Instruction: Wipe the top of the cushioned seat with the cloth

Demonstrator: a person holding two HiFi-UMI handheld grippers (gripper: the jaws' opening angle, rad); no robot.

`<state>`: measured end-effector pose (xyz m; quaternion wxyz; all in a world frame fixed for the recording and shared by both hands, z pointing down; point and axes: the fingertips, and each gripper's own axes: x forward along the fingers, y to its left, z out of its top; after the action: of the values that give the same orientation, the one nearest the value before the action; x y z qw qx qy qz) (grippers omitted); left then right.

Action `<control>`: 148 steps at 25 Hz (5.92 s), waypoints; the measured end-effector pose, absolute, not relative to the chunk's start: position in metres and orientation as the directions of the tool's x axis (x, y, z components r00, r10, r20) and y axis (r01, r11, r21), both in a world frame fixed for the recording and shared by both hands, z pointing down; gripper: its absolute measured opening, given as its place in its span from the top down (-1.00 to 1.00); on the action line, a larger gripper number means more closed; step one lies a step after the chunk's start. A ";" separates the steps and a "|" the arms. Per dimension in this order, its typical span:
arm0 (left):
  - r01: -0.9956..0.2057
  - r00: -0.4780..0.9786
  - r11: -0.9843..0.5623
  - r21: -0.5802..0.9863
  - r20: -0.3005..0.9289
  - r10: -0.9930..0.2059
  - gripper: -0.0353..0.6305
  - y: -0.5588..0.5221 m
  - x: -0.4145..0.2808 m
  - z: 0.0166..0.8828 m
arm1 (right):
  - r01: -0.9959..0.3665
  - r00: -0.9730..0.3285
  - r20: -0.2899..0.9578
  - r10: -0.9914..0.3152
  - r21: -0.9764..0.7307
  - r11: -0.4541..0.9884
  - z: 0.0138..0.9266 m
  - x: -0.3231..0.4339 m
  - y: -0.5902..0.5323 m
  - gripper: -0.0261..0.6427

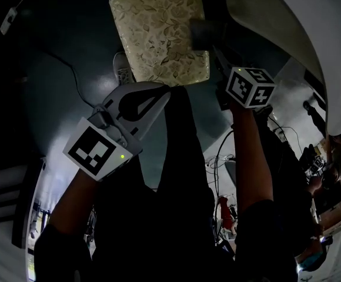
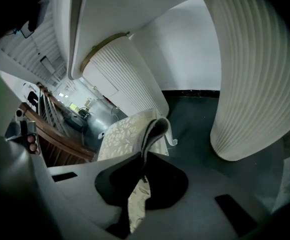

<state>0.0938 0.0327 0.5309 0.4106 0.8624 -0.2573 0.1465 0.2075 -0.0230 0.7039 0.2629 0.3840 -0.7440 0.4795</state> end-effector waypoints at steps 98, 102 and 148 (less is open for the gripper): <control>-0.520 0.846 -0.716 0.466 0.398 -0.355 0.87 0.023 0.102 0.352 | -0.790 -0.601 0.640 -0.479 -0.566 0.234 0.480 0.192 0.038 0.83; -0.531 0.840 -0.732 0.427 0.383 -0.385 0.87 0.015 0.090 0.319 | -0.778 -0.619 0.603 -0.504 -0.561 0.284 0.433 0.178 0.024 0.83; -0.521 0.849 -0.839 0.158 0.202 -0.489 0.87 -0.021 0.056 0.111 | -0.702 -0.698 0.205 -0.686 -0.381 0.601 0.104 0.134 -0.018 0.83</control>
<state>0.0564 -0.0215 0.1106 0.1041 0.9558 -0.2641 0.0770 0.1337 -0.0181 0.1041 0.0189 0.3880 -0.8946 0.2209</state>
